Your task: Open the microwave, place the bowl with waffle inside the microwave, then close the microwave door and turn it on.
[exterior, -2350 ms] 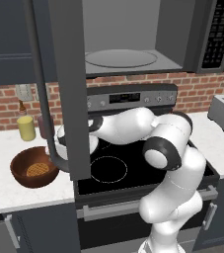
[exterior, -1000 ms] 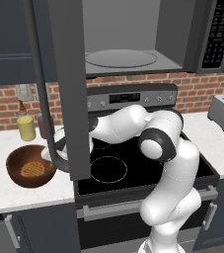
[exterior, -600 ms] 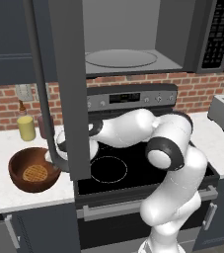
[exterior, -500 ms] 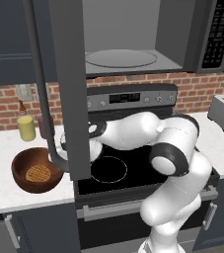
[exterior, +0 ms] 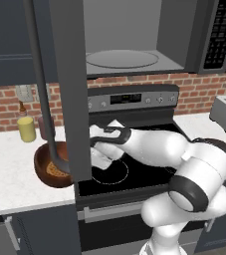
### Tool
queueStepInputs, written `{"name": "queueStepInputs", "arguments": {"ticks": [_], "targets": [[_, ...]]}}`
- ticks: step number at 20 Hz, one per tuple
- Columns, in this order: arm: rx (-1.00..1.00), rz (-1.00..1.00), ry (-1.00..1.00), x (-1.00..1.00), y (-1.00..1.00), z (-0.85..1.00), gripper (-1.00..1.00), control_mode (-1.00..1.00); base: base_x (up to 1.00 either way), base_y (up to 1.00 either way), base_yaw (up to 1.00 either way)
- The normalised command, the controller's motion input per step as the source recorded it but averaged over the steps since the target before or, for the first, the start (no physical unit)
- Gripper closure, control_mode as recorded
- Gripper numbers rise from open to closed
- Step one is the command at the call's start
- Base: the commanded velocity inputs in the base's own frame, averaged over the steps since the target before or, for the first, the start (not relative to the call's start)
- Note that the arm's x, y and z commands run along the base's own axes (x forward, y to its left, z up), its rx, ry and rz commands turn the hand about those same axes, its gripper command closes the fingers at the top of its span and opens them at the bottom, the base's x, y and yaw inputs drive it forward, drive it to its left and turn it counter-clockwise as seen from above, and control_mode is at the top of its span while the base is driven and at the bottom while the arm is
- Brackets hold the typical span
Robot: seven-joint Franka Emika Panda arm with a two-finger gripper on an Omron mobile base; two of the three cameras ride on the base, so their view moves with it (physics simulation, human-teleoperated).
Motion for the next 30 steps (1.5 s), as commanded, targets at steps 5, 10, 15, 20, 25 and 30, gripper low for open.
{"name": "queueStepInputs", "arguments": {"ticks": [5,10,15,20,25,30], "targets": [[0.0,-0.17,0.09,0.0,-0.71,0.47,1.0,-1.0,0.0,0.0,0.0],[0.0,-0.27,0.21,0.0,-0.76,0.46,1.0,-1.0,0.0,0.0,0.0],[0.0,-0.3,0.15,0.0,-0.85,0.41,1.0,-1.0,0.0,0.0,0.0],[0.0,-0.29,0.05,0.0,-0.74,0.46,1.0,-1.0,0.0,0.0,0.0],[0.0,-0.25,0.0,0.0,-0.44,0.82,1.0,-1.0,0.0,0.0,0.0],[0.0,-0.21,0.0,-0.03,-0.18,0.92,1.0,-1.0,0.0,0.0,0.0]]}}
